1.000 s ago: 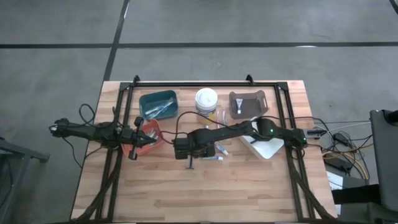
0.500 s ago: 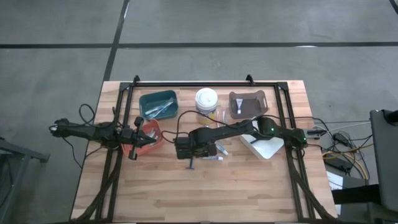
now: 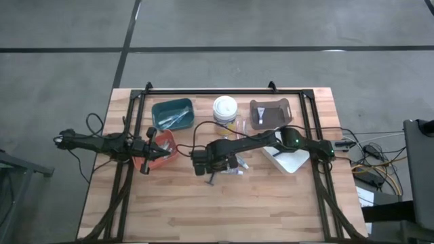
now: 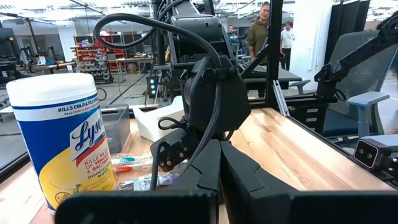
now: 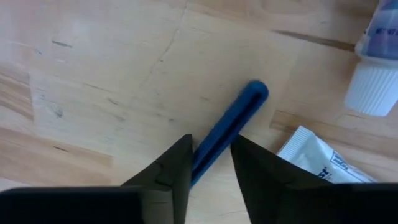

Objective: Pick & Place Travel size toiletries
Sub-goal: Put the razor into the white bin

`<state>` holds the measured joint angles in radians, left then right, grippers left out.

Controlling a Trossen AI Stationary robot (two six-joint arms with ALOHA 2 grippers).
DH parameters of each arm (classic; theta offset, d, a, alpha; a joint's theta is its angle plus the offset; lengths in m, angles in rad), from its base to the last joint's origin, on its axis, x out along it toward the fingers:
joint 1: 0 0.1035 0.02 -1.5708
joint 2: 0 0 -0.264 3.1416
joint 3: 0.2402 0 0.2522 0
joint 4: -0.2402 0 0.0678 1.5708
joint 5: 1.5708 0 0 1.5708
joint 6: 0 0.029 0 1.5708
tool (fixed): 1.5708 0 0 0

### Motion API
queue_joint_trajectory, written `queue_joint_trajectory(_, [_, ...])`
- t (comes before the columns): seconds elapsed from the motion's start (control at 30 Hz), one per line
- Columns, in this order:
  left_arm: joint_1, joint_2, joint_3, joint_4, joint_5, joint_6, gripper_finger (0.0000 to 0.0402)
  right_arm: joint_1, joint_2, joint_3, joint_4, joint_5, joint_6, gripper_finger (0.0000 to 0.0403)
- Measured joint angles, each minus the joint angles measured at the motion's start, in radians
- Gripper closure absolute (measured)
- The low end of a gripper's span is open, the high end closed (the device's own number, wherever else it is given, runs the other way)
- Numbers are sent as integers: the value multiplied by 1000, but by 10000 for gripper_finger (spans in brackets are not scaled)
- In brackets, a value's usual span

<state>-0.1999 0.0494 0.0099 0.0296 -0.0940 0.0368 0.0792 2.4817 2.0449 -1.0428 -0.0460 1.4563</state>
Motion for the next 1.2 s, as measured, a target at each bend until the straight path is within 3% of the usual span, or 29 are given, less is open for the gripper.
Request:
queue_joint_trajectory(0.4, [0,0,0,0,0,0,394,0,0,0,-21,3,-59,364])
queue_joint_trajectory(0.87, [0,0,0,0,0,0,394,5,-23,1,-55,16,-143,360])
queue_joint_trajectory(1.2, [0,0,0,0,0,0,394,16,-71,-9,-202,73,-448,360])
